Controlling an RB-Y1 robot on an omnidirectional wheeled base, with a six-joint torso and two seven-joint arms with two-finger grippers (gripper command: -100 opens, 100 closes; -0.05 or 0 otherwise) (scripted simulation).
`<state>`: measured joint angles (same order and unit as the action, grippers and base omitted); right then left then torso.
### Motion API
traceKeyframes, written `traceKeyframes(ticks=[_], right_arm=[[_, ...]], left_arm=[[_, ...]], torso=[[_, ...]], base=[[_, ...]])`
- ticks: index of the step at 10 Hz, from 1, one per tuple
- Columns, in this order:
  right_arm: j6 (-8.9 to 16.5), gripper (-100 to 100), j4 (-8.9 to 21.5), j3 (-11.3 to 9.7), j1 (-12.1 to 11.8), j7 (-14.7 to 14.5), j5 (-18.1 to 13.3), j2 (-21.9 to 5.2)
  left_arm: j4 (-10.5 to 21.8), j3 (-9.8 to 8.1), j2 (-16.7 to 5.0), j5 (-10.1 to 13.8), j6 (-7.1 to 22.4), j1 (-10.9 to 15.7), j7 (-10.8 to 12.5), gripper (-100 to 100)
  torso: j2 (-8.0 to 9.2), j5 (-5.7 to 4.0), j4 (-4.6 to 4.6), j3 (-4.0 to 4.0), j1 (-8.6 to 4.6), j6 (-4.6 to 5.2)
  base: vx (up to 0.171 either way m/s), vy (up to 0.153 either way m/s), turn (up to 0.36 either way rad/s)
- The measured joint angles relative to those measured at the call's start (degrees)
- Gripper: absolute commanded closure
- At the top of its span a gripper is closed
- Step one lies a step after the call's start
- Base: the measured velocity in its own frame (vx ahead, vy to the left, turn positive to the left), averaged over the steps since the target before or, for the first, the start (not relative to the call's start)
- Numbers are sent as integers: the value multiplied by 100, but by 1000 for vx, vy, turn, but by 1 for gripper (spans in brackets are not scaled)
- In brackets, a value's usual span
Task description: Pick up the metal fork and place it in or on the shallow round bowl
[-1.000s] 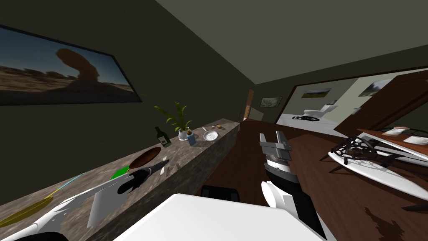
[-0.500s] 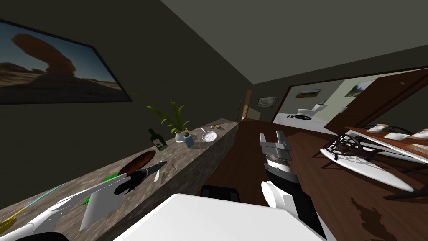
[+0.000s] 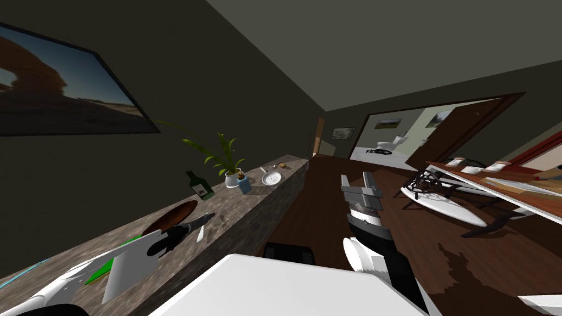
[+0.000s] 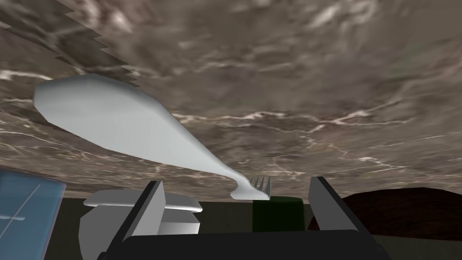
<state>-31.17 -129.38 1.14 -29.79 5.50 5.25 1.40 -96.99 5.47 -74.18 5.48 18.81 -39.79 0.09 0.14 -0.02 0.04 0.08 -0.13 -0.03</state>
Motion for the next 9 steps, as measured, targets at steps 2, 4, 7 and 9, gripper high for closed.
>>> traceKeyframes(ticks=[2,4,7,9], right_arm=[[0,0,0,0,0,0,0,0],[0,0,0,0,-1,0,0,0],[0,0,0,0,-1,0,0,0],[0,0,0,0,-1,0,0,0]], left_arm=[[207,18,49,62,-83,52,-28,-100],[316,43,66,108,-119,103,-42,100],[316,37,68,113,-113,104,-31,100],[316,36,68,114,-114,105,-30,0]], torso=[[-1,0,0,-1,1,0],[-6,1,-1,-3,4,-2],[-13,5,-5,-8,9,2],[-12,6,-6,-9,11,2]], base=[[-31,-10,-104],[-7,-1,-7],[0,0,0],[0,0,0]])
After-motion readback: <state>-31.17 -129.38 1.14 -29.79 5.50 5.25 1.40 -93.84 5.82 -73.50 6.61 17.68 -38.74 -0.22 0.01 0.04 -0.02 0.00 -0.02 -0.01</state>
